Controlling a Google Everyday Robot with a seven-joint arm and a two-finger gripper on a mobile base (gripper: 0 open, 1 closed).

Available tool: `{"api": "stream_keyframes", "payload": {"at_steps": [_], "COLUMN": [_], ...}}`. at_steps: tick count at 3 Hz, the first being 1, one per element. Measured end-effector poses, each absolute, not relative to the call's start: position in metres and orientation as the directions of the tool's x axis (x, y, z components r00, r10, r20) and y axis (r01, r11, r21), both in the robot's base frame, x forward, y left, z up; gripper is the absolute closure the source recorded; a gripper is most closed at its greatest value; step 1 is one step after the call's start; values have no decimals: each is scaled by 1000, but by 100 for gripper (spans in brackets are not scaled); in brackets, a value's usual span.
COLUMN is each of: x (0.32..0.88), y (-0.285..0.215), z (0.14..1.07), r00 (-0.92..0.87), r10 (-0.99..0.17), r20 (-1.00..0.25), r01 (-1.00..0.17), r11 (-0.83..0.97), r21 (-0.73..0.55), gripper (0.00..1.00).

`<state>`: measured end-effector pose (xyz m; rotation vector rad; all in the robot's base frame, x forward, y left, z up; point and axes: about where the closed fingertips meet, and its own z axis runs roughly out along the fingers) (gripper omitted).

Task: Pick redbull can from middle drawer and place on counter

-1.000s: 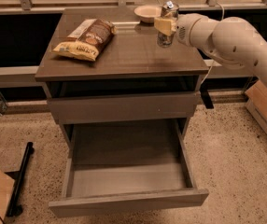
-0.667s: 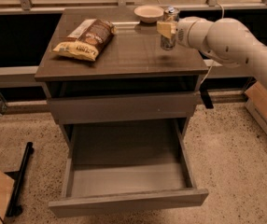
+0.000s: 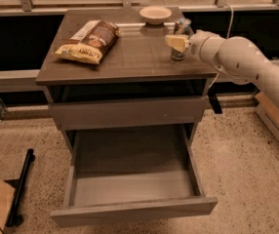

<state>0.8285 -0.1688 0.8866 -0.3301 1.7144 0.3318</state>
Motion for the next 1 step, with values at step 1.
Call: {"api": "stream_keyframes", "payload": {"at_steps": [1], "x": [828], "y": [-151], "z": [888], "r00": [-157], "r10": [-10], "r20": [-988], "r01": [-424], "r11": [904], "r21": [58], "gripper": [0]}}
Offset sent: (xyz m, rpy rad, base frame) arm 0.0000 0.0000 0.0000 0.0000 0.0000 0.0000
